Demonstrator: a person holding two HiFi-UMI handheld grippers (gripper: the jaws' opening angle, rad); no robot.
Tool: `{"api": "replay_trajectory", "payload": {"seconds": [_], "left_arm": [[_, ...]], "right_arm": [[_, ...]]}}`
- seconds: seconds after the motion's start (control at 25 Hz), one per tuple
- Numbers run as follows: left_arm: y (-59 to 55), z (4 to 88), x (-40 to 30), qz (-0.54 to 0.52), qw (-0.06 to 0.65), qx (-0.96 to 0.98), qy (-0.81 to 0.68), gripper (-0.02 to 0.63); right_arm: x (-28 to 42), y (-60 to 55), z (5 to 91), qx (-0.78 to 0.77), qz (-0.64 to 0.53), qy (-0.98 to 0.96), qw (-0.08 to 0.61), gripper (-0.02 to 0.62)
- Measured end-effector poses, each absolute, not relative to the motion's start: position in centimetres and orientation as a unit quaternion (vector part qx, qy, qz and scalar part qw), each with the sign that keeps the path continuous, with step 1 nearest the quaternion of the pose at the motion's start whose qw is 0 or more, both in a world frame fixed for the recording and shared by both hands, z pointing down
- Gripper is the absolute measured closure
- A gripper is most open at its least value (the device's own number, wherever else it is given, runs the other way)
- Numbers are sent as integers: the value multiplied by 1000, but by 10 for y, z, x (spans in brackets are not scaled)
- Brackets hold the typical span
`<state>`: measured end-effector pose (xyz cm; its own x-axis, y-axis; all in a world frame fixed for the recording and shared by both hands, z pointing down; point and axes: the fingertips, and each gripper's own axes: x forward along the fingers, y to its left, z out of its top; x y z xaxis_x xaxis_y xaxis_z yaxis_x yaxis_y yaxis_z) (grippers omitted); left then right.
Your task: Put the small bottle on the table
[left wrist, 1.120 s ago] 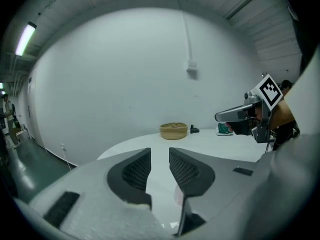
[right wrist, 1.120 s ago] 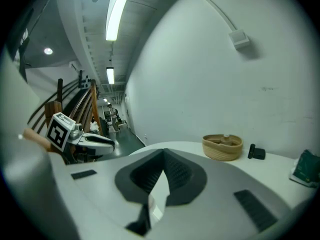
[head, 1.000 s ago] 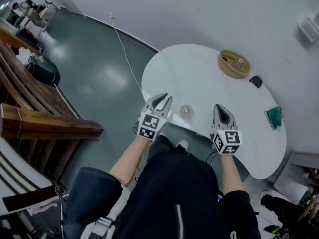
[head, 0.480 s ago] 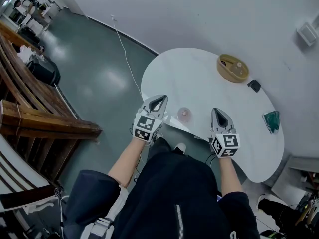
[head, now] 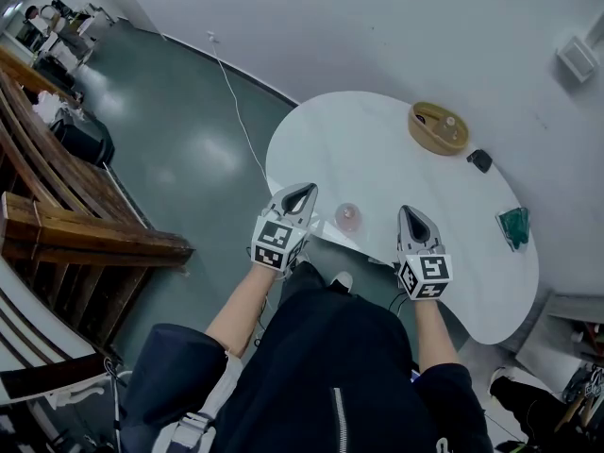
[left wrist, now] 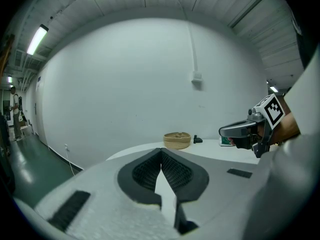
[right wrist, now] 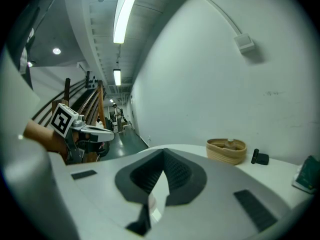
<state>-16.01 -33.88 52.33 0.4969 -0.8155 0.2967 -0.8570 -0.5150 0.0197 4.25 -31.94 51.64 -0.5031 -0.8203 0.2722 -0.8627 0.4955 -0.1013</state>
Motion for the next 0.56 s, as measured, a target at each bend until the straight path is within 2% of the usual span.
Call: {"api": "replay_trajectory", "payload": {"seconds": [0.56], "left_arm": [[-335,520,-157,129,79,861,-485,601]], "right_arm": [[39,-315,516,489,121,-859,92,597]]}}
